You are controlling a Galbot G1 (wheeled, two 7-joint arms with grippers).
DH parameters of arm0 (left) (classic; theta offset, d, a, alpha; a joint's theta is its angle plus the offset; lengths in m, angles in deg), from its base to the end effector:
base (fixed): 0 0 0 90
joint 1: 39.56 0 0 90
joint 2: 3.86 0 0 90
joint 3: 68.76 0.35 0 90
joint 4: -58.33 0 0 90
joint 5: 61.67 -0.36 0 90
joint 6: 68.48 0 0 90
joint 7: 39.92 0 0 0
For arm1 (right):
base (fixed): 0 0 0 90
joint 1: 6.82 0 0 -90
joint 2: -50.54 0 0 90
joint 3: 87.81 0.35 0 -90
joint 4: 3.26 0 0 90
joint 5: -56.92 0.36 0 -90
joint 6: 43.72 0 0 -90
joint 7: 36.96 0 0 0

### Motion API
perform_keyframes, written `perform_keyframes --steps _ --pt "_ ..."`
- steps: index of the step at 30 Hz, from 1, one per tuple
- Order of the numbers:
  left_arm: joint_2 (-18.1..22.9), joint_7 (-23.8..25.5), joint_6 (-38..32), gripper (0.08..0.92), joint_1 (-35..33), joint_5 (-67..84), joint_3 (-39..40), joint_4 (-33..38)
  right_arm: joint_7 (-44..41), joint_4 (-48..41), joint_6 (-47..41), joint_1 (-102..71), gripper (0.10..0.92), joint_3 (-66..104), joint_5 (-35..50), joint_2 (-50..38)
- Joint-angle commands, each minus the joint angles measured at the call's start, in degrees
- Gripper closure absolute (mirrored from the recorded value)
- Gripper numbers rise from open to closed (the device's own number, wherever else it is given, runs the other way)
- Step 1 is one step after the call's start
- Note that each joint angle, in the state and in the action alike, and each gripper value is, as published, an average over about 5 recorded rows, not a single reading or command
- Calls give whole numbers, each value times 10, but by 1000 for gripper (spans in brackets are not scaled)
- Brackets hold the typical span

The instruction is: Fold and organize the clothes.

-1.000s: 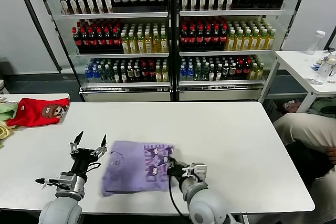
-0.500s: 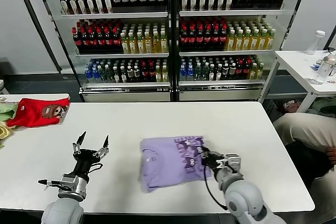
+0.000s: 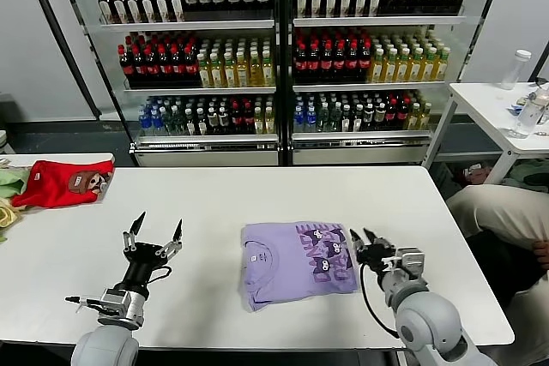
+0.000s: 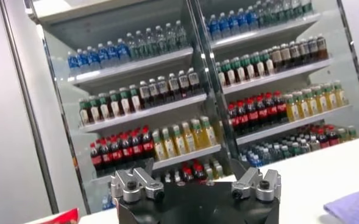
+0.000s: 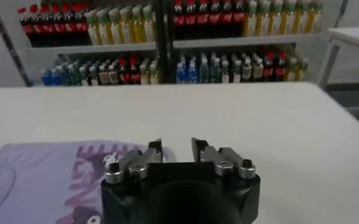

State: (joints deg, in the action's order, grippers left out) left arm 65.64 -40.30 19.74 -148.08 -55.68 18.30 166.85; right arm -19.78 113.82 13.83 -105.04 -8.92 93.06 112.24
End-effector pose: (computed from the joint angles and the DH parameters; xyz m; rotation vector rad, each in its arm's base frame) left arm 0.2551 0.0989 -0.3118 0.0975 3.0786 0.3864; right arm 0.2837 -0.0339 -0.2361 0.2036 -2.7280 -0.0393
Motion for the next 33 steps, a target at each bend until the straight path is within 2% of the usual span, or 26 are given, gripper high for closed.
perform_keyframes --steps 1,8,14,25,33 --pt "7 9 -30 177 19 -24 1 -17 -35 4 49 -5 572 62 -118 -2" --pt "16 25 -41 177 47 -26 1 -36 -52 -55 110 19 364 63 -202 7" --pt "21 41 -38 177 56 -17 -1 -45 -63 -88 142 33 221 64 -228 11" --pt "24 41 -29 177 45 7 -6 -42 -80 -101 129 40 202 63 -250 26" --pt "18 36 -27 177 78 5 -1 -57 -101 -143 205 41 202 62 -329 40"
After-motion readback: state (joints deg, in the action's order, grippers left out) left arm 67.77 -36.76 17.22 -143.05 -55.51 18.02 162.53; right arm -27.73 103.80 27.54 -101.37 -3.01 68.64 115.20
